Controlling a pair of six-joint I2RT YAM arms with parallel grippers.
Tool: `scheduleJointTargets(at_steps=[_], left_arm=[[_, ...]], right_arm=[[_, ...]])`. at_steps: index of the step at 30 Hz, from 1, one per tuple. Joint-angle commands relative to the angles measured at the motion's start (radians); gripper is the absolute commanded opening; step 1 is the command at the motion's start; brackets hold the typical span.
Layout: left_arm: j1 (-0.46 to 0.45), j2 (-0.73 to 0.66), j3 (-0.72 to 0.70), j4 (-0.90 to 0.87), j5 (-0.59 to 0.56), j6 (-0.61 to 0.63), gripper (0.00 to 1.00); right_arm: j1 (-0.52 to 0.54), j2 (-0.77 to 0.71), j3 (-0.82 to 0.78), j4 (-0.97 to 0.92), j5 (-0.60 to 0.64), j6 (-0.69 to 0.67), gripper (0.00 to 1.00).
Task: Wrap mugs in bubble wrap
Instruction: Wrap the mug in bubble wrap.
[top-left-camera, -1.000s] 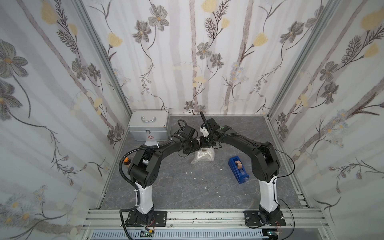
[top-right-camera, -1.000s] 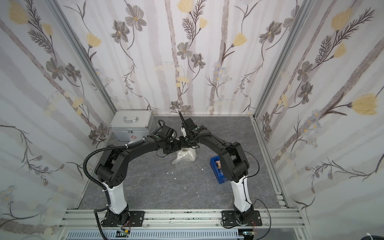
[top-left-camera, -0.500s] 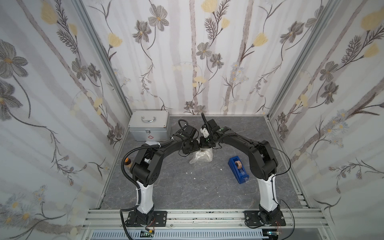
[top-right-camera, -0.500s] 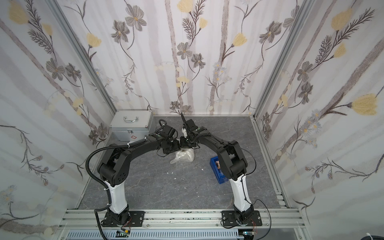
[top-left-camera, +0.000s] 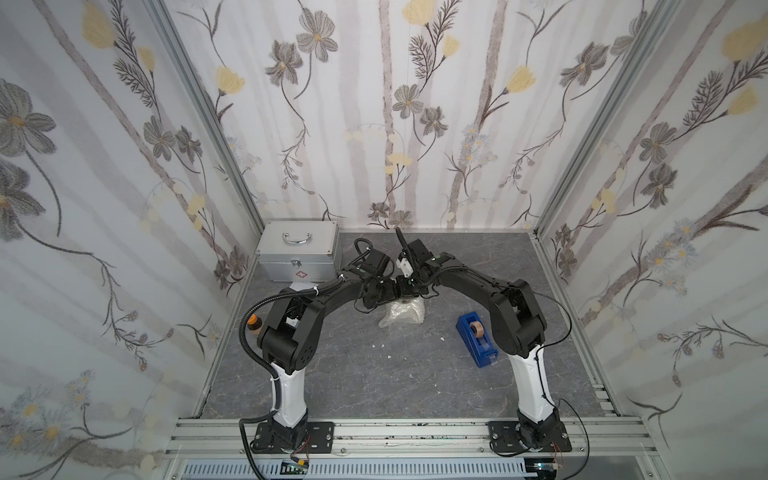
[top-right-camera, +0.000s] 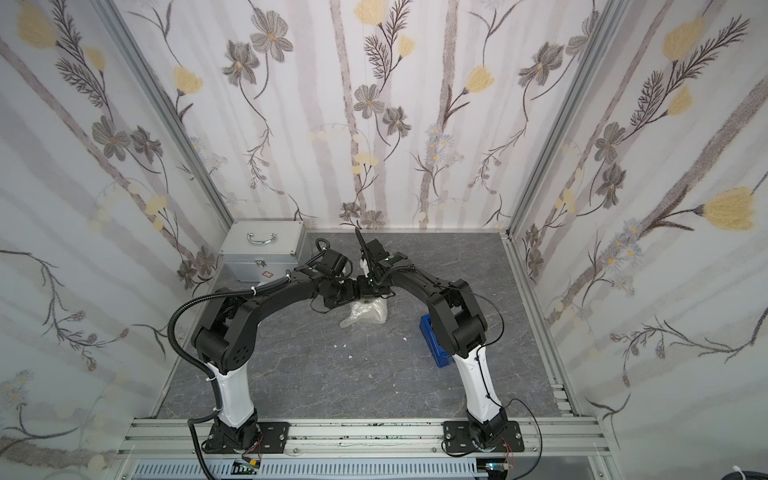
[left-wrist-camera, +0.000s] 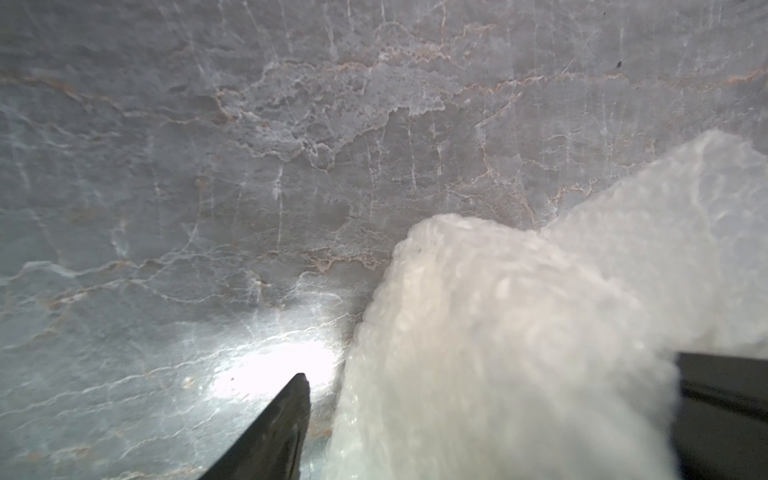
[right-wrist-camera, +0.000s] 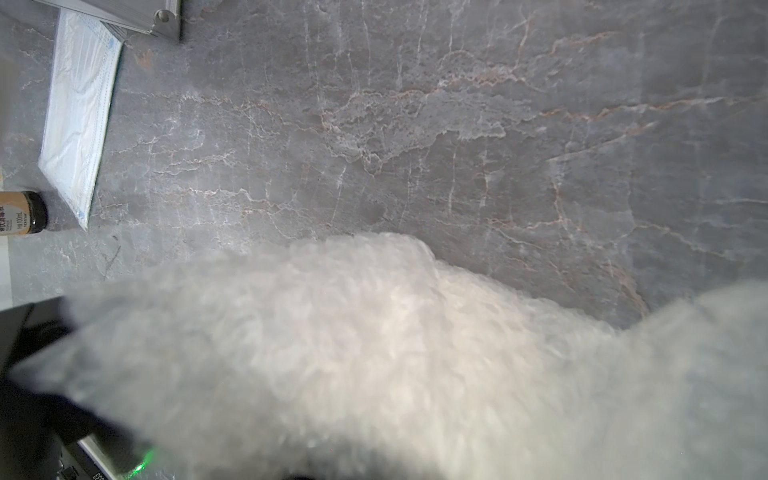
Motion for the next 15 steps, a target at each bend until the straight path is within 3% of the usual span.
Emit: scheduleJointTargets(at_steps=[1, 15], left_arm=[[-0.008, 0.052, 0.013, -0.005, 0.027, -0.003, 0.67], [-0.018, 0.07, 0.084, -0.12, -0.044, 0.046, 0.66]], right_arm=[[0.015, -0.029, -0.016, 0.052, -0.06, 0.048, 0.14], [-0.036, -0.224, -0.159, 0.214, -0.123, 0.118, 0.21]])
